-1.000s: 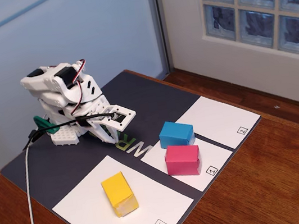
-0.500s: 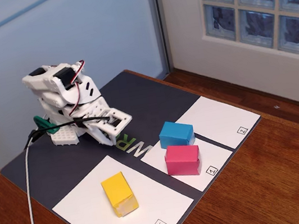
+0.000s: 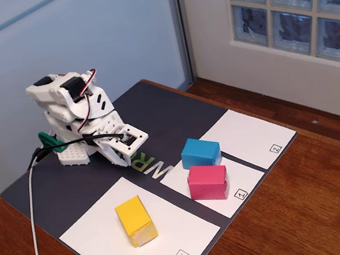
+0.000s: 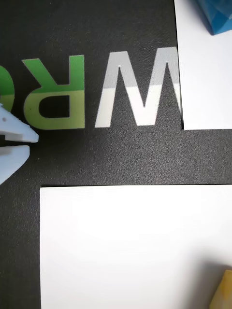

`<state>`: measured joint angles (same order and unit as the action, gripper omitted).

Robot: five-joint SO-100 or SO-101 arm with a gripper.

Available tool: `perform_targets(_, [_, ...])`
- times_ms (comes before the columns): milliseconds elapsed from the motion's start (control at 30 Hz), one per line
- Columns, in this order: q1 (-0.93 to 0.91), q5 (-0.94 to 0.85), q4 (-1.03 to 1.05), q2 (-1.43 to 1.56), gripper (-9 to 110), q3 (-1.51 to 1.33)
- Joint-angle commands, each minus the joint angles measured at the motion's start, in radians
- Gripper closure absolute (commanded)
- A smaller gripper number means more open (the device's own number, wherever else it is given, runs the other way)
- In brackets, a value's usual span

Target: Move box yellow to zone 2

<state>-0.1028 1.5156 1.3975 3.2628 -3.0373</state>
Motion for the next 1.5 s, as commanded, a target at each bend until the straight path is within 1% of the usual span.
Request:
perform_targets(0, [0.006,0.012,0.049,0.031,102,0.052])
perform_targets(133, [0.018,0.048,0.055,-0.069,102,0.143])
perform_targets(233, [0.052,0.11,0.021,-0.196,102,0.242])
perform_targets(400, [0.066,0.124,0.026,-0.604,102,0.572])
perform_targets(667, [-0.005,0.129,0.066,-0.913,102,0.982])
perform_targets(1133, [-0.236,0.066,0.078,-1.316,102,1.335])
perform_targets(1467, [-0.276,-0.015,0.055,-1.597,101,1.565])
